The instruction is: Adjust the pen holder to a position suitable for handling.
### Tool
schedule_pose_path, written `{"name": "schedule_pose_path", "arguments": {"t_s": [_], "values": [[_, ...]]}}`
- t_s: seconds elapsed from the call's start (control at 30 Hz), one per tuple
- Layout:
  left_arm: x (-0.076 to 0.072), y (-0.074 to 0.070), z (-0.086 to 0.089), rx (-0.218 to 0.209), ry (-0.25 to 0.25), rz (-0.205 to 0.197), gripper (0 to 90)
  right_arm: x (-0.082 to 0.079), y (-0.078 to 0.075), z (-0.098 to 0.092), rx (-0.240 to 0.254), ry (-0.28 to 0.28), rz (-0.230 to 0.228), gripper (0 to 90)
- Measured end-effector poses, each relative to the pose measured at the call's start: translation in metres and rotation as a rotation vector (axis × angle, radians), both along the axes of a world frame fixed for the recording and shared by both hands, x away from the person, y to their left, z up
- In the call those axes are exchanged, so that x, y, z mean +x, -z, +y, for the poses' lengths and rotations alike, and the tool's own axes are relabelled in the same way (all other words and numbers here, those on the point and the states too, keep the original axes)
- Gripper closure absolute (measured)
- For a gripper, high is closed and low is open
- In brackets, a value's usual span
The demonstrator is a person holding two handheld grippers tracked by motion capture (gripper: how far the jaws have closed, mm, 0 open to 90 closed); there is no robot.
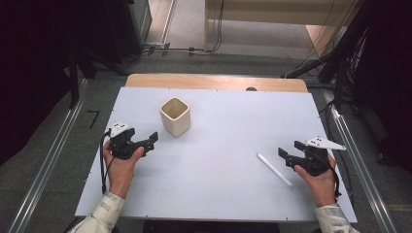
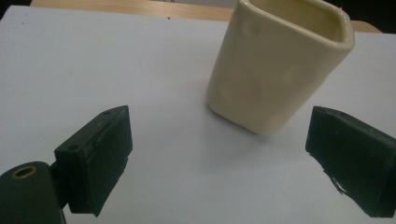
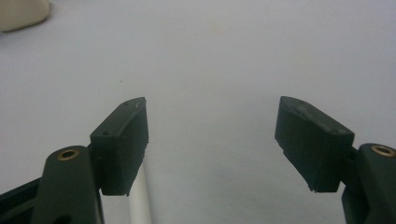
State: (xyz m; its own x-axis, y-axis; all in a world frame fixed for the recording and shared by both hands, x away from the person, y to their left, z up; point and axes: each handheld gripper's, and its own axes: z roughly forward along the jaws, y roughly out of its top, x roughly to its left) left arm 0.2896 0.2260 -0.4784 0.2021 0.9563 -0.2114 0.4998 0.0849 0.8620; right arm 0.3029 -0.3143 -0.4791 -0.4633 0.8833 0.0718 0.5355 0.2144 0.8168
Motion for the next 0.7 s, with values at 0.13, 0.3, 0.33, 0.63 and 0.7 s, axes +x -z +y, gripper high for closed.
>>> {"name": "schedule_pose_path", "arguments": {"t_s": [0.13,0.3,0.33,0.63,0.7], "values": [[0.006,-0.004,0.000,-0.003,-0.006,-0.017,9.3,0.001,0.001,0.000,0.000,-0.003,0.000,24.8],[0.016,-0.011,-0.001,0.005,-0.004,-0.038,9.7,0.001,0.001,0.000,0.002,-0.005,0.003,24.7],[0.019,-0.012,-0.001,0.000,-0.008,-0.042,10.7,0.001,0.001,0.000,0.001,-0.005,0.003,24.7],[0.038,-0.026,-0.006,-0.016,0.030,-0.044,11.4,0.001,0.001,0.001,-0.001,-0.007,0.004,24.9],[0.043,-0.030,-0.007,-0.014,0.031,-0.048,11.5,0.001,0.001,0.001,0.000,-0.008,0.006,24.9]]}}
